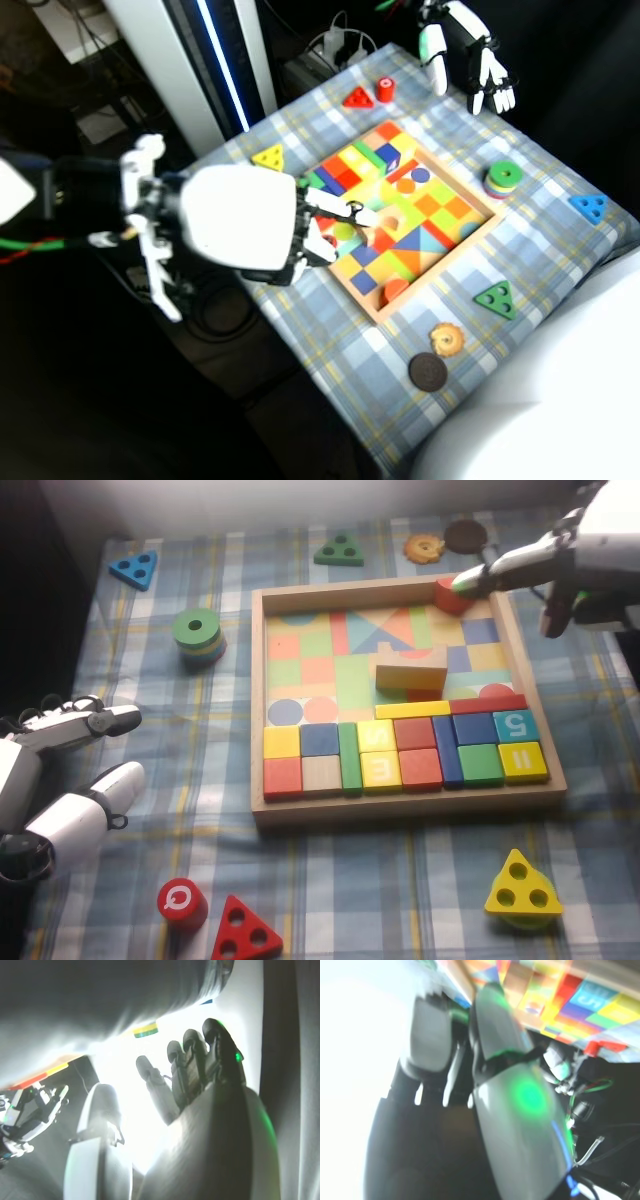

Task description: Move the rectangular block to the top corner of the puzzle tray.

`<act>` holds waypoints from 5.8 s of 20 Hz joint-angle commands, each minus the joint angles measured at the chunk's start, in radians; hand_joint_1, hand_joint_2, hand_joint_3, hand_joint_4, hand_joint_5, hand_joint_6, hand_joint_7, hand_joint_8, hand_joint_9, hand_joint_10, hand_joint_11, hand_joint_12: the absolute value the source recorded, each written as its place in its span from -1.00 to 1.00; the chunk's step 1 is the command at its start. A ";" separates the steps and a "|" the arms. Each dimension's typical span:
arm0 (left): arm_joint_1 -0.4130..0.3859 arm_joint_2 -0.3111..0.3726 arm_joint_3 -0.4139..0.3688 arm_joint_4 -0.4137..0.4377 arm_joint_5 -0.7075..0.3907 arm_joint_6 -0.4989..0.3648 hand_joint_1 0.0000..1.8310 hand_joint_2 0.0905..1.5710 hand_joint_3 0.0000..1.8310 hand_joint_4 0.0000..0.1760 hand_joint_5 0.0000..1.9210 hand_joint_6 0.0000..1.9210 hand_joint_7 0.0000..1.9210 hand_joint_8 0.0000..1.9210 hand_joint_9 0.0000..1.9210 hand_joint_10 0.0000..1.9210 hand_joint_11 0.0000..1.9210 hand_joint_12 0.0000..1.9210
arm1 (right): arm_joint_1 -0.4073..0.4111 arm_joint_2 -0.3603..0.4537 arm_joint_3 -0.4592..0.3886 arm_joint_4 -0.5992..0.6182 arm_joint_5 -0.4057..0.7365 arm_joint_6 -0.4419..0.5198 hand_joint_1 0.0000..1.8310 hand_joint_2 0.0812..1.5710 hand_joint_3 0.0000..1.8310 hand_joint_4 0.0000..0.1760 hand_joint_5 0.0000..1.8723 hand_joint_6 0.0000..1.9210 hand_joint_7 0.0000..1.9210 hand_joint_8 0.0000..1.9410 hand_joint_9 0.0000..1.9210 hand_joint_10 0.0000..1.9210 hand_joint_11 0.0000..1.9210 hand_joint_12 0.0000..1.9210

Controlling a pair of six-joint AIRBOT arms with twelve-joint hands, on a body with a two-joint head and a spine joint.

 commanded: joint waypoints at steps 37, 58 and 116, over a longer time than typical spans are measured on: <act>-0.006 0.014 -0.001 0.054 -0.088 -0.006 -0.12 0.59 -1.00 -0.24 -0.21 -1.00 -0.57 -1.00 -0.72 -0.99 -1.00 -0.58 | 0.123 -0.161 0.087 -0.455 0.018 0.264 0.56 0.62 -1.00 -1.00 -0.41 -0.98 0.27 1.00 0.52 1.00 0.57 1.00; -0.005 0.017 -0.003 0.056 -0.085 -0.006 -0.14 0.60 -1.00 -0.37 -0.21 -1.00 -0.58 -1.00 -0.72 -0.99 -1.00 -0.56 | 0.127 -0.155 0.073 -0.519 -0.027 0.298 0.60 0.61 -1.00 -1.00 -0.48 -1.00 0.37 1.00 0.61 1.00 0.62 1.00; -0.003 0.019 -0.006 0.054 -0.063 -0.006 -0.17 0.61 -1.00 -0.23 -0.21 -1.00 -0.58 -1.00 -0.73 -1.00 -1.00 -0.63 | 0.109 -0.106 0.046 -0.666 -0.172 0.298 0.51 0.65 -0.99 0.23 -0.47 -1.00 0.12 1.00 0.39 1.00 0.45 1.00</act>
